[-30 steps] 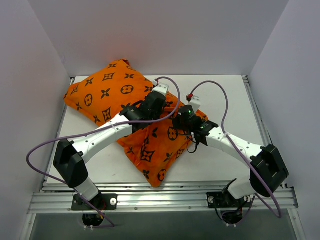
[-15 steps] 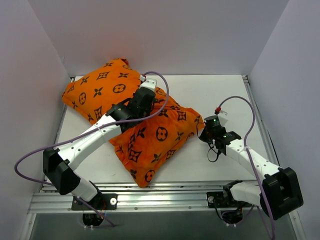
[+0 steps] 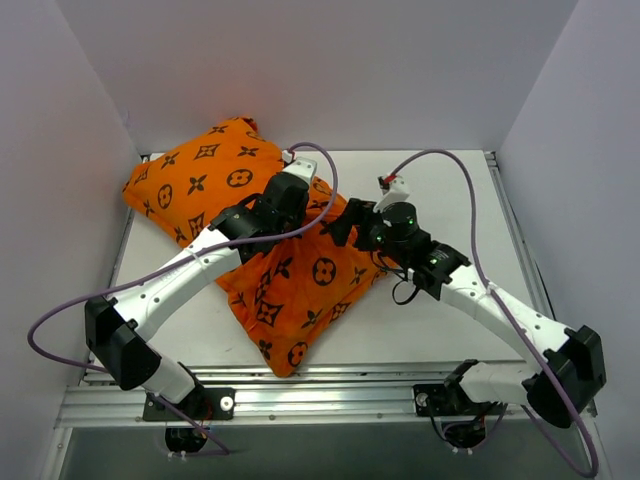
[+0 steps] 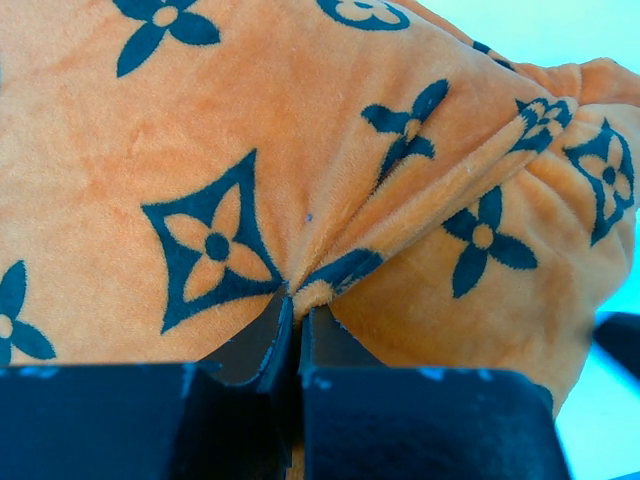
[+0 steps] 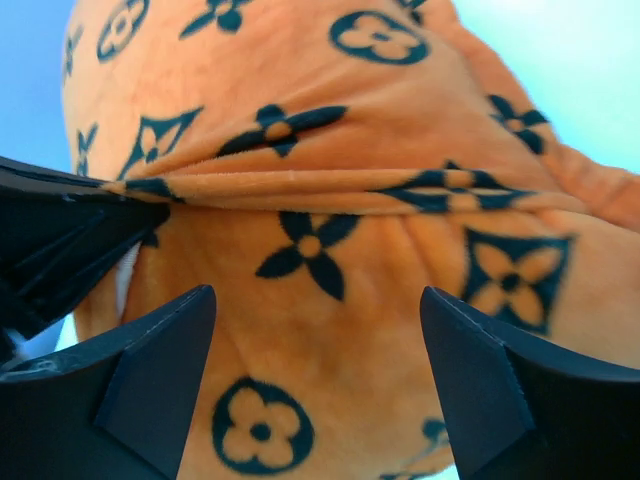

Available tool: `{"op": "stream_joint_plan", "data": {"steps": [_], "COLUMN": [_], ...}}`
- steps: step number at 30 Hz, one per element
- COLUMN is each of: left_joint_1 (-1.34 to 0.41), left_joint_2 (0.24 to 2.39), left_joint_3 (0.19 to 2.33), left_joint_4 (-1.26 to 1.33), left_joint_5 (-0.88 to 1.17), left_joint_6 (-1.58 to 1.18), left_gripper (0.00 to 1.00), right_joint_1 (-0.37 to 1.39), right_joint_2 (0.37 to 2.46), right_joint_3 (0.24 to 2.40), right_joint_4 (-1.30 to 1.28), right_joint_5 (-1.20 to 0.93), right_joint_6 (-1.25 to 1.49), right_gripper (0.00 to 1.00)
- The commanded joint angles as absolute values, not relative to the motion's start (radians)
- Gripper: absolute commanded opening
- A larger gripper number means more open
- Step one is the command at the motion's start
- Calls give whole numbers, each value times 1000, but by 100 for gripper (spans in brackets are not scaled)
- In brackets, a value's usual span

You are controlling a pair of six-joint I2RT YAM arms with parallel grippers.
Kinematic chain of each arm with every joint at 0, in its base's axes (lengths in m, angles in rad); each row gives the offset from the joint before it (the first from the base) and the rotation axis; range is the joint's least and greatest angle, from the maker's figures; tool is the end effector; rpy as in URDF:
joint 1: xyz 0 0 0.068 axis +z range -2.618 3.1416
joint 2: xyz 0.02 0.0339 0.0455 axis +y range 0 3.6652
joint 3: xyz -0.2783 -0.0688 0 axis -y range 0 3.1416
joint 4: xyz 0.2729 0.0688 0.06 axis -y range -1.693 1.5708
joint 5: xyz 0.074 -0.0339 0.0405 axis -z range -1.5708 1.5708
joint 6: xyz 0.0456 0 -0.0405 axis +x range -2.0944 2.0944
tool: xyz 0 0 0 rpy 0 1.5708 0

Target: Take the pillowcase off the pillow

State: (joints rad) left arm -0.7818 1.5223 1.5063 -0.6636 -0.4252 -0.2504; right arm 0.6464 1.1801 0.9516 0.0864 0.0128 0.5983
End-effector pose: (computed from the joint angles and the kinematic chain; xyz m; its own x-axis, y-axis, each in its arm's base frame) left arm 0.2760 -0.2475 0.3745 -0.5347 0.2128 -0.8178 0.2907 0.9550 0.0584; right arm 0.2493 0.1873 0.3505 -0.4269 0.3834 -0.8190 -0.4256 0.7139 0.5561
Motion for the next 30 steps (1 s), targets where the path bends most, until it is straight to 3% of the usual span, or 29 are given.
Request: {"op": "stream_joint_plan", "data": {"steps": [1,7,11,20,28,30], "left_joint_1": [-778,-779,-775,-773,-762,-756], "left_joint_2": [1505,1517,1513,1520,1545,1555], "left_joint_3": [1580,1554,1526,1488,1502,1502], "left_joint_4": [-612,-611,-606,-577,-555,-555], "left_joint_5": [-405,-410,-439,-498,-522,-535], "left_joint_6": [-261,-262,-278,-273,-258,-258], "left_gripper": [4,4,8,28,30,26], "right_joint_1": [686,793,799,798,796,782], "right_joint_2": [1271,1400,1457,1450,1419,1390], "right_joint_3": [973,985,945,873,862,851], "right_joint_4": [175,222,218,201,149,126], "right_joint_5": [-23,24,97,166,210,227], "right_joint_6": [539,436,430,466,488,502], "right_gripper": [79,87,83,37,0,0]}}
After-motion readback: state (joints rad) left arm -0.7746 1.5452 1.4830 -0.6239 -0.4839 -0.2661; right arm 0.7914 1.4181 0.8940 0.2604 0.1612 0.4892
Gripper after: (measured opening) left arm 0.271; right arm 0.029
